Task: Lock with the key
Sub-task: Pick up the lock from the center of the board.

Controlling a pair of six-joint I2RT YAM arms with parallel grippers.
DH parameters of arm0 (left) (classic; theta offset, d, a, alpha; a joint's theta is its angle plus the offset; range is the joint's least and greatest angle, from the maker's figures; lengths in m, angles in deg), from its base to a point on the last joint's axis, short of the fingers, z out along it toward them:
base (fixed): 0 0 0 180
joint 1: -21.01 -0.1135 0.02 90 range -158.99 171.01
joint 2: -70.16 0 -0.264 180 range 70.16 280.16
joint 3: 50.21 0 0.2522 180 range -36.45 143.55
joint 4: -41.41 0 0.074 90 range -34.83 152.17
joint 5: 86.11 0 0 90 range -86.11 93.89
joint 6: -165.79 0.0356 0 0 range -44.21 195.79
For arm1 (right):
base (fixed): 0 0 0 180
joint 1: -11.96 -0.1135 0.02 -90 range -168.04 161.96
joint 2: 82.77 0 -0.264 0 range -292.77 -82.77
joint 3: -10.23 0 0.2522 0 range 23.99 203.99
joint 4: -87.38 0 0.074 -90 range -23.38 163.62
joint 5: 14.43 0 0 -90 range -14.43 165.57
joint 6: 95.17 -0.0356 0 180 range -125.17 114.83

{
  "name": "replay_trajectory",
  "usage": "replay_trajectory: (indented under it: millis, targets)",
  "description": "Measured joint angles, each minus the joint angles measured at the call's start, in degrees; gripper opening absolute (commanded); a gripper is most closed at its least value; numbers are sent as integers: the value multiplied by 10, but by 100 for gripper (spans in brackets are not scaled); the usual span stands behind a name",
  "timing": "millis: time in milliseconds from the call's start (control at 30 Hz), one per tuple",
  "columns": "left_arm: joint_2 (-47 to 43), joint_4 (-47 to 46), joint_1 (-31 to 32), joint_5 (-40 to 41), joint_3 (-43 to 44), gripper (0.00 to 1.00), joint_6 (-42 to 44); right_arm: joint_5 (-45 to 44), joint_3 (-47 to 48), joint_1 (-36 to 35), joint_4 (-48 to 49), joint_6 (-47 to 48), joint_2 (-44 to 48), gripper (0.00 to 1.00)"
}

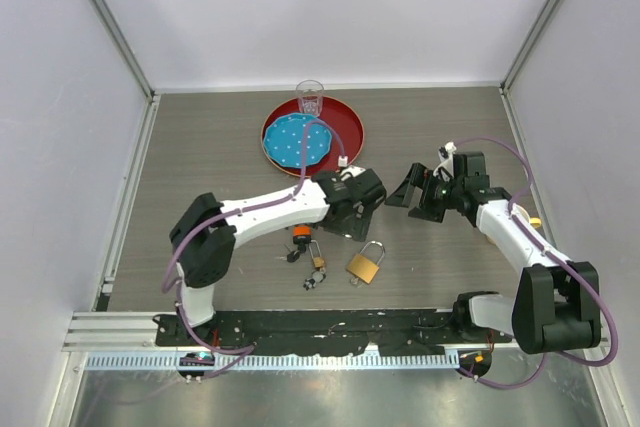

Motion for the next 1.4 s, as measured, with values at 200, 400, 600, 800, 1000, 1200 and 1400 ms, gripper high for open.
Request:
replay_trajectory:
  millis: [200, 400, 600, 800, 1000, 1200, 1400]
  targets:
    - [21, 39, 32, 20, 11, 100, -23, 1, -6, 0, -8, 7, 12, 94]
    - [-20, 34, 32, 30, -57, 97, -53, 7, -13, -1, -12, 7, 12, 94]
    - [-55, 27, 19, 37, -108, 94, -81, 10, -19, -5, -12, 7, 12, 94]
    - [-56, -6, -23, 28, -142, 91, -93, 15, -19, -10, -11, 7, 7, 94]
    - [-56, -38, -69, 10, -172, 88, -99, 18, -19, -11, -11, 7, 2, 94]
    - [-56, -89, -96, -23, -191, 80, -100, 20, -19, -12, -9, 7, -11, 94]
    - [-22, -103, -96, -31, -183, 61, -102, 23, -19, -12, -7, 7, -21, 94]
